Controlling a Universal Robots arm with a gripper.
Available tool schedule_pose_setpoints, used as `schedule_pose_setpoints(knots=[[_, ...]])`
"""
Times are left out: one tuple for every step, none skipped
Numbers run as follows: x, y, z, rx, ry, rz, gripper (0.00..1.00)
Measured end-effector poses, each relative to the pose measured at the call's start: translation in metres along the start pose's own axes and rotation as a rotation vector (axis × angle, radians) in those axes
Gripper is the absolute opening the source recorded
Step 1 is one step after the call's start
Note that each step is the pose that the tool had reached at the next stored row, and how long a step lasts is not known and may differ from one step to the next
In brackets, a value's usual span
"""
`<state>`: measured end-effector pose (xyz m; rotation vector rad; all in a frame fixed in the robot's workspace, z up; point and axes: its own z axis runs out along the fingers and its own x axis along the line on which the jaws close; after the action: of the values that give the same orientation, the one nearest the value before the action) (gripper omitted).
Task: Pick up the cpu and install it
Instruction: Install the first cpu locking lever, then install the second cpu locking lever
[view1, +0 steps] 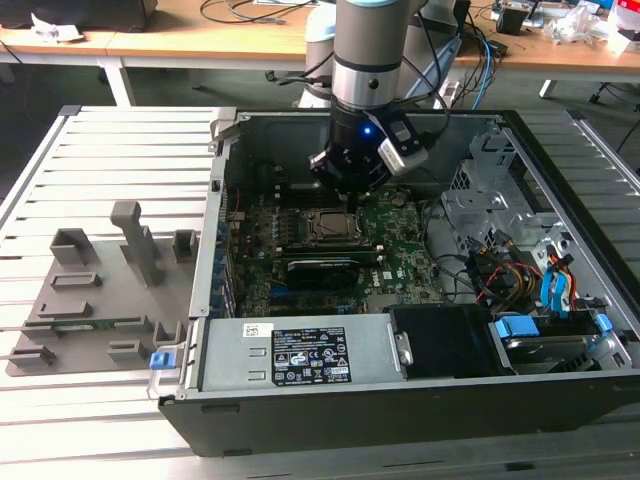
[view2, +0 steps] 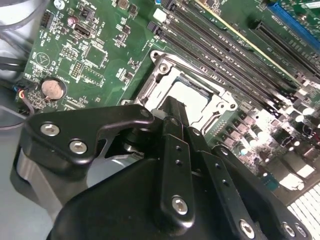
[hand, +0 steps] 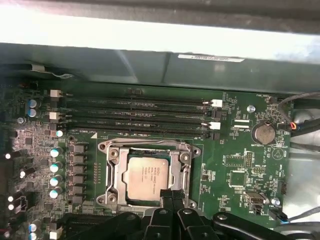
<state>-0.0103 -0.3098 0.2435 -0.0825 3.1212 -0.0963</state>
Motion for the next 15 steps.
schedule_pose_setpoints(knots=[[0.0000, -0.0002, -0.0028, 0.0008, 0.0000, 0.000, 0.11], [-0.0001, -0.0004, -0.0060, 0.0014, 0.0000, 0.000, 0.11], [-0.0001, -0.0005, -0.0082, 0.0019, 0.0001, 0.000, 0.11], [-0.0001, -0.0005, -0.0083, 0.0016, -0.0001, 0.000, 0.11], [-0.0001, -0.0005, -0.0083, 0.0017, 0.0000, 0.000, 0.11], [-0.0001, -0.0005, -0.0084, 0.0018, 0.0001, 0.000, 0.11], [-0.0001, -0.0005, -0.0084, 0.0019, 0.0001, 0.000, 0.11], [-0.0001, -0.0005, -0.0084, 0.0019, 0.0001, 0.000, 0.11], [-0.0001, -0.0005, -0.0084, 0.0020, 0.0001, 0.000, 0.11], [-0.0001, -0.0005, -0.0084, 0.0021, 0.0001, 0.000, 0.11], [-0.0001, -0.0005, -0.0084, 0.0020, 0.0001, 0.000, 0.11], [-0.0001, -0.0005, -0.0084, 0.0021, 0.0001, 0.000, 0.11], [0.0001, -0.0033, -0.0082, 0.0011, 0.0000, 0.000, 0.11], [0.0012, -0.0107, -0.0078, -0.0047, -0.0003, 0.000, 0.11], [0.0014, -0.0127, -0.0076, -0.0051, -0.0003, 0.000, 0.11]])
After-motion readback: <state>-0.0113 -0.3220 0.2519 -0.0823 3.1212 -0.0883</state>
